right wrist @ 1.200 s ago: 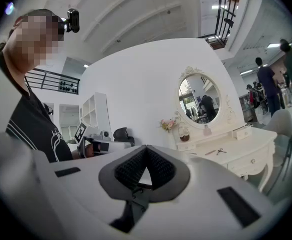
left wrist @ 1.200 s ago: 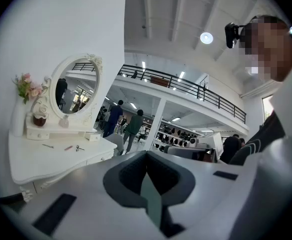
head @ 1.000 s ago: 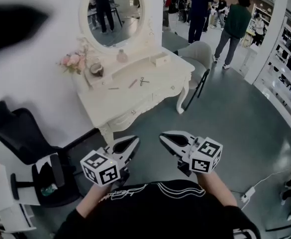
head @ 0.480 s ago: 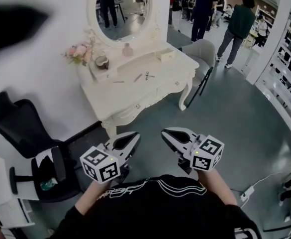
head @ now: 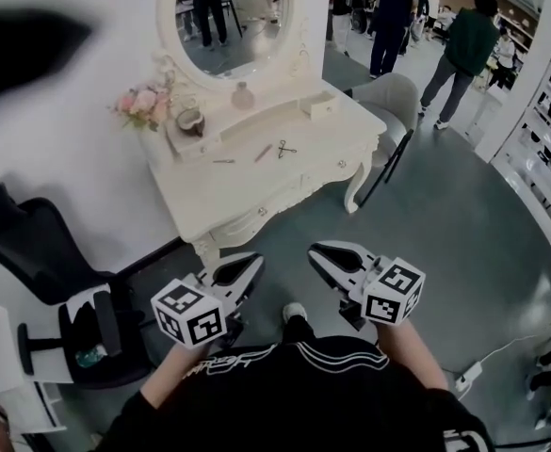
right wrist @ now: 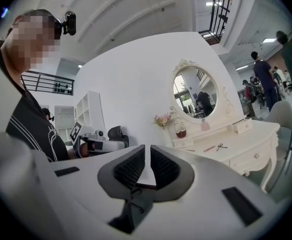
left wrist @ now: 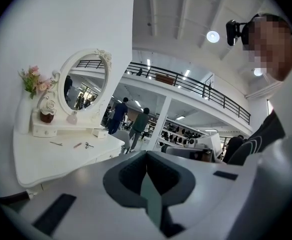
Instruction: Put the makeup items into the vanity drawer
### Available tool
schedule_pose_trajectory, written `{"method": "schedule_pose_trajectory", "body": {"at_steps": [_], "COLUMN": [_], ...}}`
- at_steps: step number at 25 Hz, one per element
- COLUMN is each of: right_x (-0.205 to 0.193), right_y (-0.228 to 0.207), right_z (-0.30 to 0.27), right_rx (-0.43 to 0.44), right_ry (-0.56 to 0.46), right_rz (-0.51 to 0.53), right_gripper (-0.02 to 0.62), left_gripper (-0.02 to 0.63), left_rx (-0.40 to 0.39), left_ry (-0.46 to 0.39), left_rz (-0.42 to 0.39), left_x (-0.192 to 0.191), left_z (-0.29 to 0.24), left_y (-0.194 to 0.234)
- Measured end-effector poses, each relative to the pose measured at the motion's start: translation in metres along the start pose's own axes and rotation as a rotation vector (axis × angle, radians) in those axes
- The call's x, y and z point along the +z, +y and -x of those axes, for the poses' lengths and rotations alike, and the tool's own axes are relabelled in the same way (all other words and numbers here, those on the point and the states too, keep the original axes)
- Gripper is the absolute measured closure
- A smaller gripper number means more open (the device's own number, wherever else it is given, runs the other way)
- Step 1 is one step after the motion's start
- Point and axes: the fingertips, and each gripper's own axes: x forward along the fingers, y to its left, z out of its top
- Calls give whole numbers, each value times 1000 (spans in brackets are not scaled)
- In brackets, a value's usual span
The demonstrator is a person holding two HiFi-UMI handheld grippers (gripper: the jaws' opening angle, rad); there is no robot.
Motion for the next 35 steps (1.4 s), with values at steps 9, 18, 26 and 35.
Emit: {"method": "schedule_pose_trajectory", "body": {"at_steps": [9, 18, 26, 35], "right_x": [21, 44, 47, 11], "right_y": [-117, -221, -266, -287], "right_z": [-61, -106, -142, -210], "right_rx": [53, 109, 179, 240], "right_ry": [75, 133, 201, 344], "right_rz": [53, 76, 120, 200], "right_gripper": [405, 344, 321, 321], "left_gripper": [583, 583, 583, 583], "left_rx": [68, 133, 245, 350], "left_ry": [10, 7, -22, -16], "left_rz": [39, 64, 75, 134], "left_x": [27, 55, 68, 60], "left_z": [-87, -169, -183, -173], "left_y": [87, 153, 193, 257]}}
